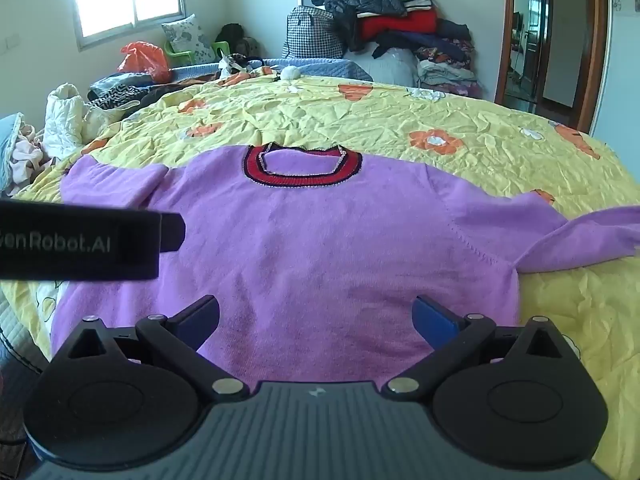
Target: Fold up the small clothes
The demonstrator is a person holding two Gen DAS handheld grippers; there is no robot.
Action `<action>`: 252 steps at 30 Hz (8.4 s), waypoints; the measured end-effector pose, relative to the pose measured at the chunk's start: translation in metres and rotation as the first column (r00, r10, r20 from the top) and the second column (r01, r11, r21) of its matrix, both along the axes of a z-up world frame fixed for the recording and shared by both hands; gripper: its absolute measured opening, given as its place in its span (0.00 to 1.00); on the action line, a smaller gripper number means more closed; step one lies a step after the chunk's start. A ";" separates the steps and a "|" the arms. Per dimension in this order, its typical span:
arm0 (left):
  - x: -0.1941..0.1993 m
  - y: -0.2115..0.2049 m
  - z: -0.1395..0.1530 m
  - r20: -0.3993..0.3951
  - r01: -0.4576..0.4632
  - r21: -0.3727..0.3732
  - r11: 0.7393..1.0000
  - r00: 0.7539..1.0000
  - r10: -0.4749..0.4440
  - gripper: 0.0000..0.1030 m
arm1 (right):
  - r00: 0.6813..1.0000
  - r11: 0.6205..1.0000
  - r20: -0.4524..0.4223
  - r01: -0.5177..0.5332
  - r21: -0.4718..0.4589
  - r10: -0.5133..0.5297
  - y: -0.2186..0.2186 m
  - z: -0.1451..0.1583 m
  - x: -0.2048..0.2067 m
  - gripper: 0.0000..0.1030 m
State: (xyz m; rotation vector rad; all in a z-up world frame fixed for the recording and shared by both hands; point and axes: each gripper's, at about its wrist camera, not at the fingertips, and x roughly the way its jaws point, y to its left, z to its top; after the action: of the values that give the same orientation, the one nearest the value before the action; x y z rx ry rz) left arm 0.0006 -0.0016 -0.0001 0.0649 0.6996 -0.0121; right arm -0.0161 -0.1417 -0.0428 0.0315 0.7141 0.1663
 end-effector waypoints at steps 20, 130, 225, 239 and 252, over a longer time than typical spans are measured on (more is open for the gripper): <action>-0.010 0.009 0.003 -0.038 -0.002 -0.018 1.000 0.999 0.001 1.00 | 0.999 0.999 -0.007 0.035 0.034 -0.035 0.000 0.010 0.004 1.00; 0.137 -0.111 -0.068 -0.385 0.048 0.145 0.988 0.923 0.012 1.00 | 0.819 0.826 -0.116 0.548 -0.131 -0.562 -0.417 -0.067 0.249 0.17; 0.117 0.015 -0.032 -0.315 -0.119 0.011 0.993 0.942 0.116 1.00 | 0.739 0.699 0.002 0.637 0.325 -0.674 -0.504 0.062 0.114 0.04; 0.057 0.038 -0.014 -0.258 -0.104 0.065 0.992 0.959 0.117 1.00 | 0.923 0.917 0.151 0.311 0.251 -0.355 -0.298 0.058 0.135 0.04; 0.049 0.098 0.015 -0.189 -0.245 0.081 0.966 0.948 0.256 1.00 | 0.978 0.929 0.046 -0.209 0.306 0.205 0.016 -0.010 0.182 0.04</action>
State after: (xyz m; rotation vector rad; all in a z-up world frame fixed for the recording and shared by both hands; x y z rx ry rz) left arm 0.0495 0.0969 0.0148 0.0291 0.9039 0.2487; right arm 0.1659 -0.1254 -0.0526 0.2558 0.6714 0.4810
